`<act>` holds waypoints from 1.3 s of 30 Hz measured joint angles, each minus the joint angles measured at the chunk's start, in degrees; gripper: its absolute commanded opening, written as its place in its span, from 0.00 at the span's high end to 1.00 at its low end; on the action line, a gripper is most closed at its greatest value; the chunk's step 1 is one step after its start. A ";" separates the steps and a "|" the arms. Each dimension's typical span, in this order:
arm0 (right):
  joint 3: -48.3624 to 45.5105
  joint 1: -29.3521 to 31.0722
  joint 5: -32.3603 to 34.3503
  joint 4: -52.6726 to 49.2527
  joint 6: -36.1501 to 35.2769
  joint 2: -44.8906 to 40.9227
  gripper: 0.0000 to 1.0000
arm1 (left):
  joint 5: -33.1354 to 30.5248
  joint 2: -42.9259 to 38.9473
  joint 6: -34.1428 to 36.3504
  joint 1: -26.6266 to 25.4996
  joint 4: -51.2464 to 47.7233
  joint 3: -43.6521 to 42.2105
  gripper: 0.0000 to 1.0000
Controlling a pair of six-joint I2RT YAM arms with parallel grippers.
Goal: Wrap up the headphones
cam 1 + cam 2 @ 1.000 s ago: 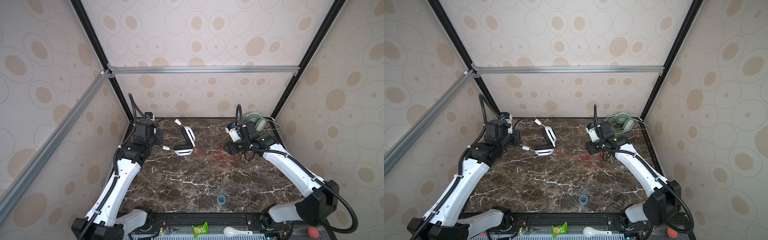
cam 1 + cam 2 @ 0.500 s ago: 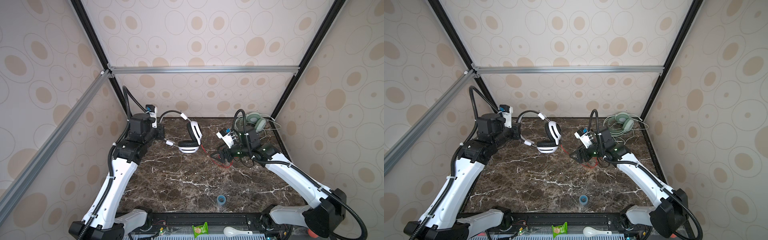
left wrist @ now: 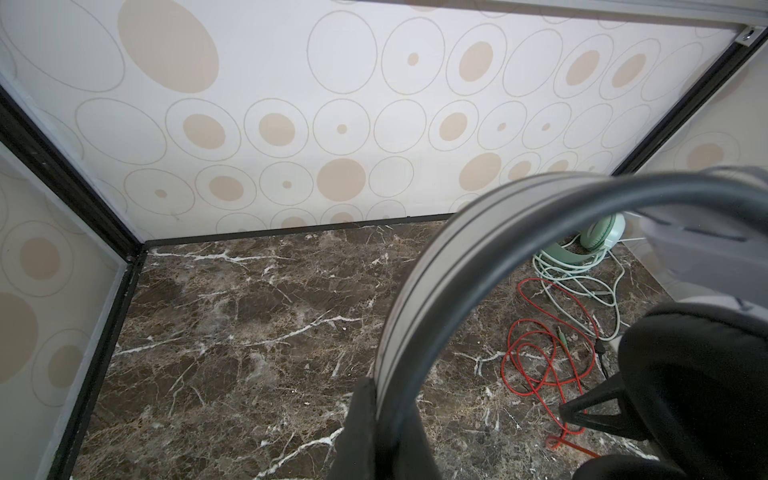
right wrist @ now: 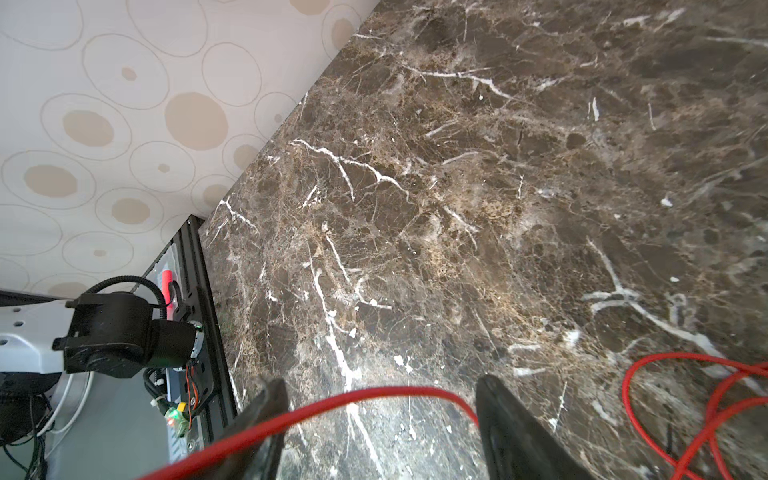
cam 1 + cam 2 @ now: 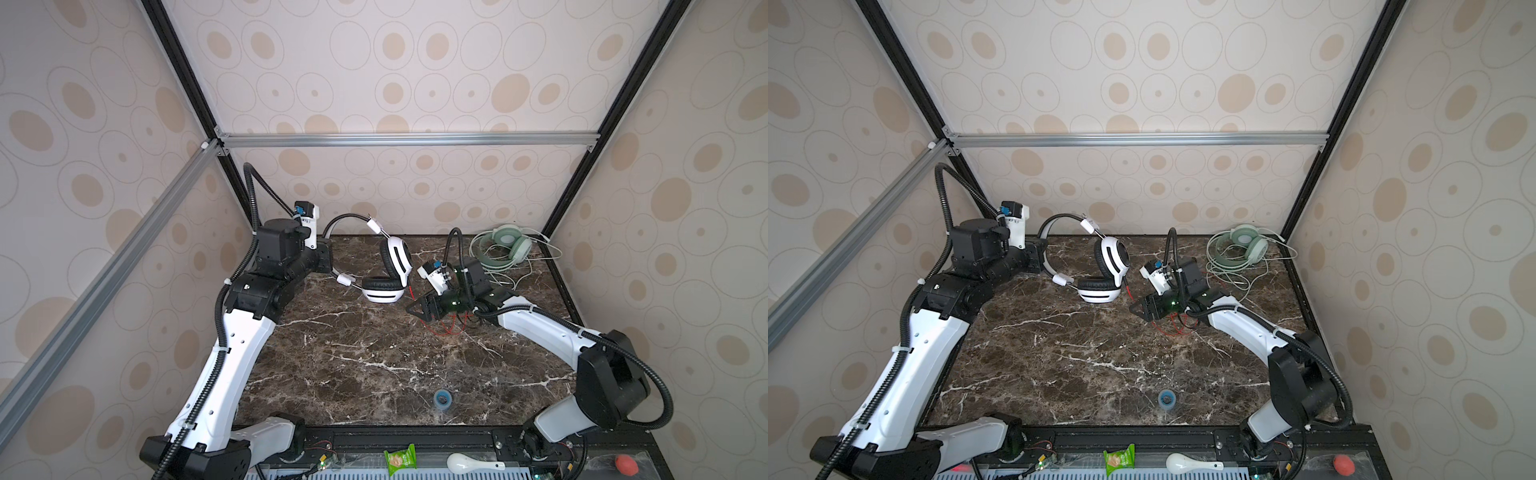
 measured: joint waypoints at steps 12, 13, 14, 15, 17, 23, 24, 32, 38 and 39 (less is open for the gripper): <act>-5.01 0.00 -1.36 10.27 5.09 7.72 0.46 | 0.00 0.15 -0.04 -0.02 0.00 0.04 1.00; -5.27 0.00 -1.38 10.93 5.57 8.26 0.50 | -0.02 0.15 -0.04 0.00 0.00 0.04 1.00; -5.60 0.00 -1.29 11.37 5.97 8.52 0.54 | -0.11 0.15 -0.04 0.00 -0.02 0.04 1.00; -6.14 0.00 -1.16 11.67 6.27 8.59 0.60 | -0.22 0.17 -0.09 0.00 -0.02 0.04 1.00; -7.21 0.00 -0.46 11.63 6.43 8.17 0.73 | -0.55 0.33 -0.28 0.00 -0.07 0.04 1.00; -9.70 0.11 3.54 6.36 5.44 1.75 1.00 | -4.39 1.46 -1.07 0.00 -1.70 0.33 1.00; -9.70 0.26 4.76 4.59 5.09 -0.24 1.00 | -5.27 1.66 -1.27 0.00 -1.99 0.35 1.00; -4.00 6.93 19.71 -14.95 -4.15 -13.70 1.00 | -10.95 2.10 -1.79 0.02 -2.60 0.35 1.00; 7.52 14.45 30.36 -28.17 -11.30 -15.26 1.00 | -13.00 2.25 -1.75 0.00 -3.15 0.33 1.00; 9.62 15.28 32.00 -29.83 -12.13 -15.21 1.00 | -13.20 2.25 -1.75 0.00 -3.23 0.33 1.00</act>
